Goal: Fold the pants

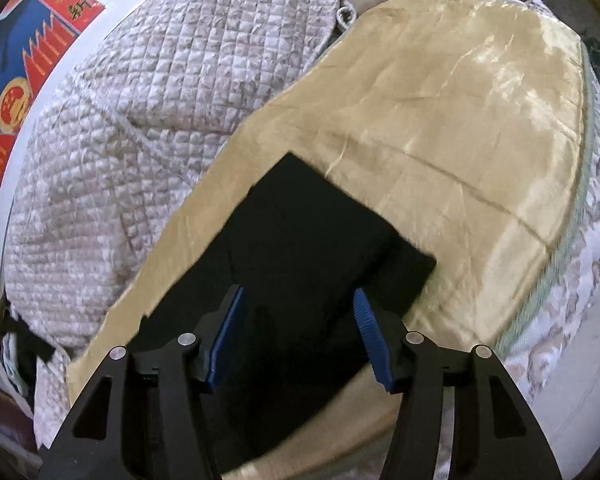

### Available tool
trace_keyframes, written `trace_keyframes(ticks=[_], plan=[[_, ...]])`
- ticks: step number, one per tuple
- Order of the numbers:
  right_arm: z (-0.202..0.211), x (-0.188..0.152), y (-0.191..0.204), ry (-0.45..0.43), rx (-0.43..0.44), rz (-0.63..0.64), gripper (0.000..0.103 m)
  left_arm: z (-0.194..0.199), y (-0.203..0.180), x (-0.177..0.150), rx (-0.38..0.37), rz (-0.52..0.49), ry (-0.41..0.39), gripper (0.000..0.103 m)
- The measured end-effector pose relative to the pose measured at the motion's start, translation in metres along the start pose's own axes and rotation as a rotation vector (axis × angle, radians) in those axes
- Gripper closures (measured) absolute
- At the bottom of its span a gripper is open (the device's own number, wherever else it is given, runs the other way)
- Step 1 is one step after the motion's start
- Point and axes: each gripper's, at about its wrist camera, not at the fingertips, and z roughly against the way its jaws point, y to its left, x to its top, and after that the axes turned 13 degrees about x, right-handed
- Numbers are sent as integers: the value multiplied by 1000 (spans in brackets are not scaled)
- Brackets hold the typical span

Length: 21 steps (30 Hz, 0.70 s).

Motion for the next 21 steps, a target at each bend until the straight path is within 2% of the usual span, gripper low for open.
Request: trace_keyframes(ticks=[2, 7, 9, 10, 11, 14, 18, 20, 21], plan=[[-2, 5, -8, -8, 19, -46, 47, -4, 2, 3, 24, 7, 10, 92], [-1, 11, -12, -18, 79, -92, 47, -2, 3, 6, 16, 8, 18, 97], [-3, 12, -11, -6, 66, -85, 62, 0, 1, 6, 12, 0, 14, 99], [-5, 13, -11, 3, 53, -76, 85, 2, 0, 7, 11, -5, 14, 99], [-5, 13, -10, 9, 52, -76, 90, 3, 0, 8, 8, -9, 14, 99], [-1, 16, 0, 17, 71, -47, 94, 15, -1, 15, -17, -9, 4, 99], [25, 24, 19, -24, 159, -29, 95, 57, 1, 24, -42, -25, -77, 99], [36, 24, 22, -44, 153, -19, 95, 67, 6, 22, -34, -30, -88, 99], [38, 22, 18, -41, 116, -11, 95, 66, 10, 18, -22, -39, -83, 99]])
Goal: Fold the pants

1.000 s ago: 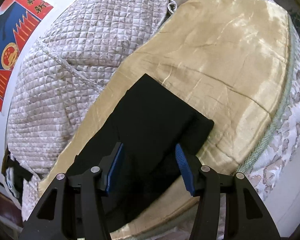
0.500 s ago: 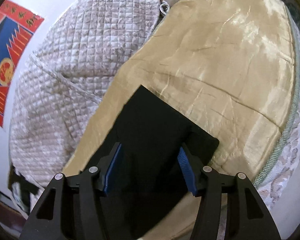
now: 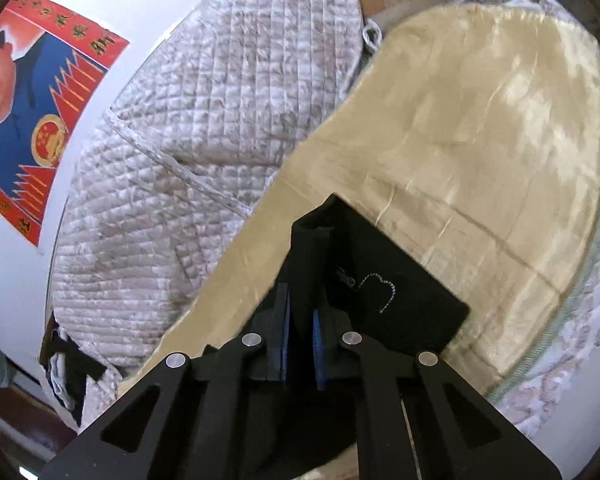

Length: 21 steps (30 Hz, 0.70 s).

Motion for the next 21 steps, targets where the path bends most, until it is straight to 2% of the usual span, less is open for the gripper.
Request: trace_keyframes(ticks=[2, 3, 6, 11, 12, 13, 14, 16, 18, 20, 21], plan=[[-6, -6, -14, 41, -66, -15, 95, -14, 6, -11, 42, -10, 55, 99], [-12, -10, -24, 72, -104, -34, 95, -26, 10, -18, 62, -3, 107, 99], [-19, -18, -42, 113, -139, -82, 94, -46, 15, -28, 95, 11, 187, 99], [-17, -18, -32, 125, -167, -24, 92, -39, 11, -25, 111, -21, 151, 98], [-15, -20, -33, 132, -173, -22, 92, -37, 12, -24, 124, -20, 150, 94], [-12, -21, -31, 130, -183, -21, 91, -33, 15, -24, 157, -17, 145, 94], [-8, -21, -30, 119, -193, -21, 84, -29, 20, -23, 201, -10, 139, 94], [11, -19, -24, 43, -268, 4, 83, -20, 31, -18, 285, 25, 113, 94], [31, -13, -15, -57, -323, 46, 83, -12, 36, -10, 331, 48, 84, 93], [30, -11, -2, -61, -291, 105, 83, -7, 27, -5, 304, 31, 56, 93], [20, -12, 8, -22, -255, 156, 83, -7, 18, -3, 272, 10, 47, 93]])
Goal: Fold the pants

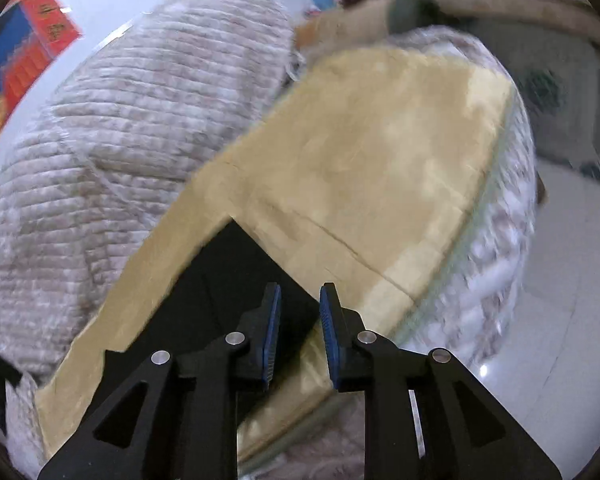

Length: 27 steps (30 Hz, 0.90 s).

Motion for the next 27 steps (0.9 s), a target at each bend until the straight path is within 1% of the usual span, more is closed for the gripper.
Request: trace_keyframes(ticks=[1, 2, 3, 4, 5, 6, 8, 9, 12, 14, 16, 17, 18, 19, 20, 22, 24, 26, 27], plan=[[-10, -2, 14, 39, 48, 57, 83, 2, -10, 1, -39, -23, -5, 92], [-19, -3, 23, 67, 86, 92, 83, 2, -22, 1, -76, -50, -2, 86], [-31, -5, 34, 113, 125, 134, 83, 1, -37, 2, -118, -85, 8, 81], [-46, -8, 45, 164, 132, 182, 83, 0, -51, 2, -154, -119, 18, 79], [-57, -9, 53, 195, 134, 216, 83, -1, -64, 4, -185, -154, 25, 79], [-73, -9, 59, 246, 136, 253, 83, -4, -79, 6, -205, -197, 31, 78], [-105, -8, 70, 340, 109, 308, 83, -11, -109, 10, -242, -285, 49, 75], [-114, -8, 72, 361, 115, 323, 83, -17, -121, 13, -256, -317, 50, 75], [-134, -1, 81, 356, 108, 386, 83, -36, -142, 22, -199, -377, 17, 75], [-146, 4, 76, 337, 106, 404, 76, -53, -142, 24, -146, -374, 15, 75], [-160, 8, 56, 331, 26, 363, 76, -69, -132, 21, -99, -362, 46, 75], [-165, 10, 43, 322, 14, 318, 76, -76, -125, 20, -101, -345, 63, 75], [-165, 14, 34, 309, 34, 270, 77, -77, -120, 21, -129, -316, 60, 75], [-165, 18, 29, 301, 54, 236, 78, -76, -119, 23, -129, -308, 57, 75], [-160, 20, 29, 282, 51, 230, 77, -74, -120, 24, -117, -309, 51, 75], [-147, 24, 38, 192, -78, 324, 76, -75, -121, 26, -89, -293, 35, 75], [-143, 25, 39, 167, -94, 341, 76, -76, -117, 28, -81, -269, 39, 75], [-145, 23, 40, 186, -94, 339, 74, -75, -116, 28, -61, -266, 31, 75], [-146, 20, 45, 203, -74, 355, 73, -72, -116, 26, -42, -273, 21, 75]])
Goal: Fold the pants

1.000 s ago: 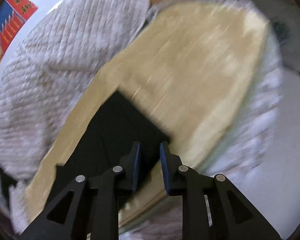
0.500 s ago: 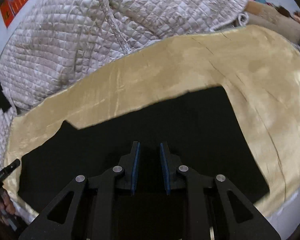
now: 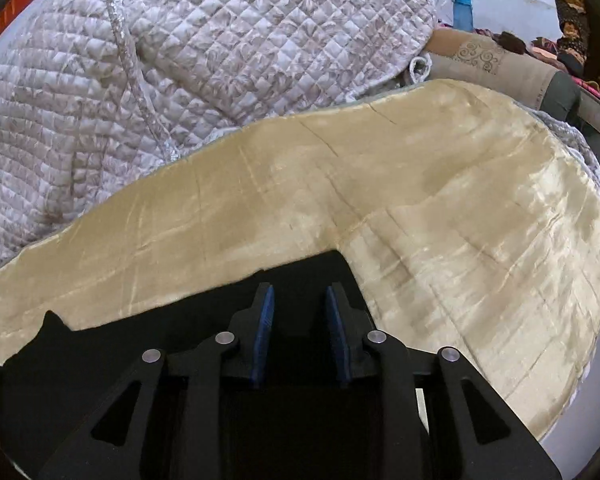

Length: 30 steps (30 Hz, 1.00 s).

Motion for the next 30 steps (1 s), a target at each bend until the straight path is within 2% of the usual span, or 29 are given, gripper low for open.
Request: trace_keyframes(ticks=[3, 6, 9, 13, 14, 15, 17, 20, 24, 28, 30], plan=[[-1, -5, 27, 19, 80, 65, 73, 14, -14, -6, -15, -40, -34, 74], [-1, -14, 68, 30, 163, 152, 64, 34, -39, -22, -78, -142, -84, 71], [-10, -32, 116, 88, 240, 261, 63, 44, -59, -36, -90, -235, -130, 68], [-30, -54, 153, 189, 235, 398, 63, 28, -60, -39, -71, -253, -66, 61], [-36, -58, 155, 213, 209, 417, 63, 27, -56, -38, -71, -238, -67, 54], [-39, -59, 152, 211, 204, 416, 63, 27, -53, -36, -50, -230, -72, 52], [-35, -54, 143, 181, 190, 379, 63, 28, -46, -30, -12, -211, -83, 53], [-27, -48, 123, 132, 101, 342, 62, 28, -35, -28, 8, -172, -79, 53], [-17, -50, 103, 105, 57, 289, 62, 30, -28, -31, 28, -160, -80, 53], [-3, -58, 109, 71, 58, 303, 61, 37, -31, -36, 6, -176, -99, 53], [-1, -67, 120, 81, 118, 310, 61, 45, -39, -42, -19, -216, -114, 53]])
